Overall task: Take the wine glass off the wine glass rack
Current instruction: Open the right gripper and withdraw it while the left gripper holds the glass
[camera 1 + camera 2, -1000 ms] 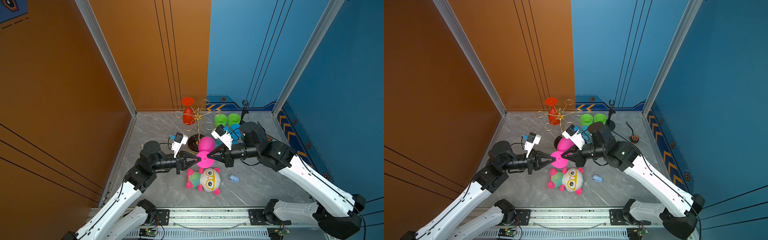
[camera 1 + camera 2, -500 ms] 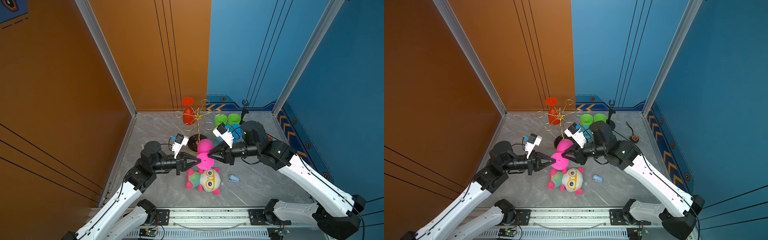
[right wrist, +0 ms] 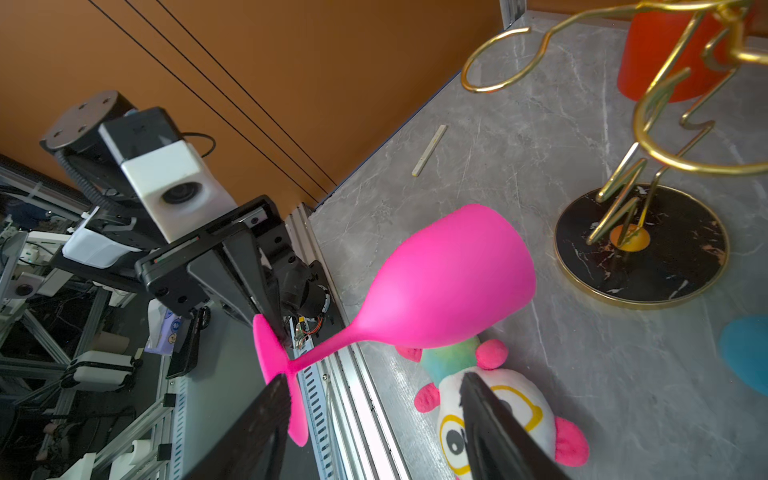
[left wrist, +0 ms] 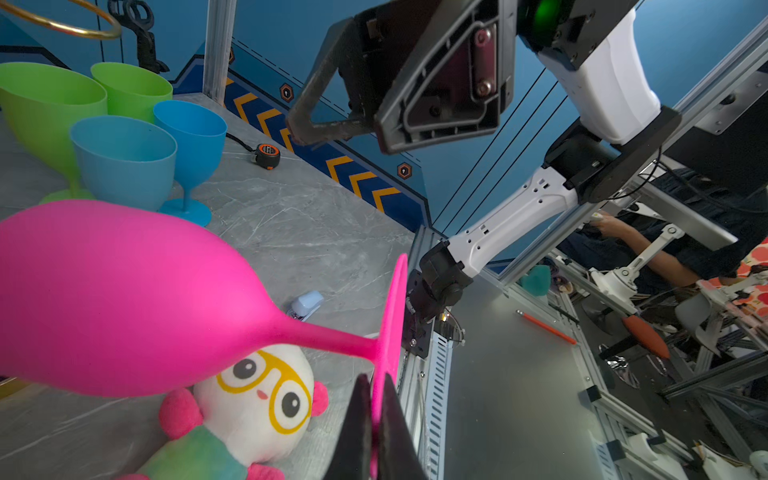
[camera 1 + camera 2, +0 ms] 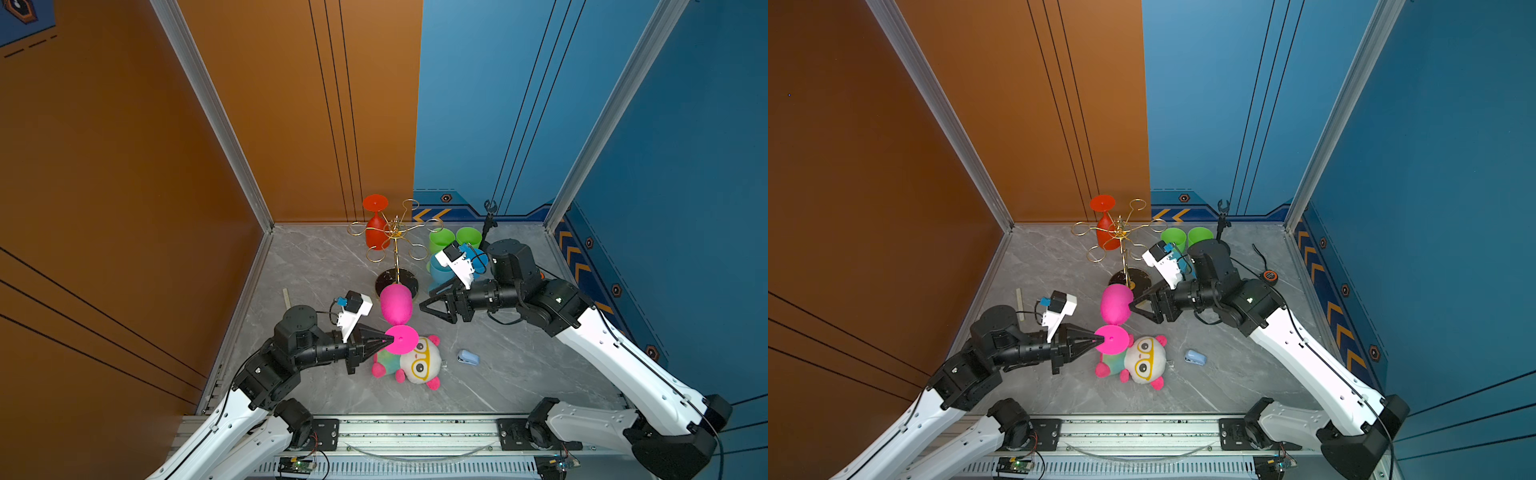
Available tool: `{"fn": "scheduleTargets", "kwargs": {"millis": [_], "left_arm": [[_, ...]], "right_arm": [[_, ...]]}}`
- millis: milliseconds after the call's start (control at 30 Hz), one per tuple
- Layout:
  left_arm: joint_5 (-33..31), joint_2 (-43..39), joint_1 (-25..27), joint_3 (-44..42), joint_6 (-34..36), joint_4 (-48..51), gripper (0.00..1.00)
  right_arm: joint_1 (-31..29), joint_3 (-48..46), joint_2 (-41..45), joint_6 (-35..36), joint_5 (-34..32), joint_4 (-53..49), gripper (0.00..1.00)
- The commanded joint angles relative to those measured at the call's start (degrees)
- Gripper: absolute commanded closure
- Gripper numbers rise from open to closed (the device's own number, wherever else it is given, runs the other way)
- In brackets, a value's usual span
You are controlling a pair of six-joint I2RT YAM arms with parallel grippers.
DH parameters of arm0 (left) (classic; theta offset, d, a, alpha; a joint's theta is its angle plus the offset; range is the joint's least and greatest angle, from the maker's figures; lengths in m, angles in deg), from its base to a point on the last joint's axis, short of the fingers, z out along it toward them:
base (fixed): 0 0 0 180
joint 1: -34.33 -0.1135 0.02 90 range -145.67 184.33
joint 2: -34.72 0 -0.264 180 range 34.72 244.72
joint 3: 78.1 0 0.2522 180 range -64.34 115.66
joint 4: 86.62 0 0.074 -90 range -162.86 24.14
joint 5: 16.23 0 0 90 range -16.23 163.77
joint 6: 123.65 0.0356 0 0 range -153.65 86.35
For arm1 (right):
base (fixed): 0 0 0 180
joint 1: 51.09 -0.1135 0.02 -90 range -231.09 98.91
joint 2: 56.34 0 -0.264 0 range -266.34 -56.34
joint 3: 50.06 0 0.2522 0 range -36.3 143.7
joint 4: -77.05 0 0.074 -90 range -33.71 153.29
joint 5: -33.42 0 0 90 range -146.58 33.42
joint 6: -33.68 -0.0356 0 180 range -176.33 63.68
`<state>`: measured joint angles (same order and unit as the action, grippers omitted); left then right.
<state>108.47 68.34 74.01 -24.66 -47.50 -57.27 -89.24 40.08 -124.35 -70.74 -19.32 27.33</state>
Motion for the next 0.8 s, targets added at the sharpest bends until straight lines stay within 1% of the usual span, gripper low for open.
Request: {"fn": "scheduleTargets", "kwargs": {"millis": [0, 133, 267, 433, 633, 767], "left_arm": [[-11.9, -1.5, 5.1, -1.2, 12.0, 2.8, 1.00], [-23.0, -0.3, 12.6, -1.3, 20.5, 4.9, 1.00], [-35.2, 2.8, 20.0, -0.9, 27.6, 5.7, 1.00], [-47.6, 6.3, 28.5, -0.5, 35.8, 6.2, 1.00], [-62.3, 9.5, 37.1, -0.9, 45.6, 6.1, 1.00], [-70.1, 11.1, 41.0, -1.5, 51.1, 5.6, 1.00]], "right_arm": [[1.0, -0.5, -0.8, -2.3, -0.9, 0.0, 0.30], [2.4, -0.3, -2.3, -4.0, -0.8, -0.6, 0.26], [2.8, 0.3, -3.9, -4.5, -0.9, -1.5, 0.24], [3.6, 0.6, -4.8, -5.3, -1.3, -2.1, 0.23], [6.0, 0.6, -6.0, -7.3, -1.9, -2.5, 0.23], [7.2, 1.4, -7.2, -7.9, -3.0, -3.5, 0.23]]}}
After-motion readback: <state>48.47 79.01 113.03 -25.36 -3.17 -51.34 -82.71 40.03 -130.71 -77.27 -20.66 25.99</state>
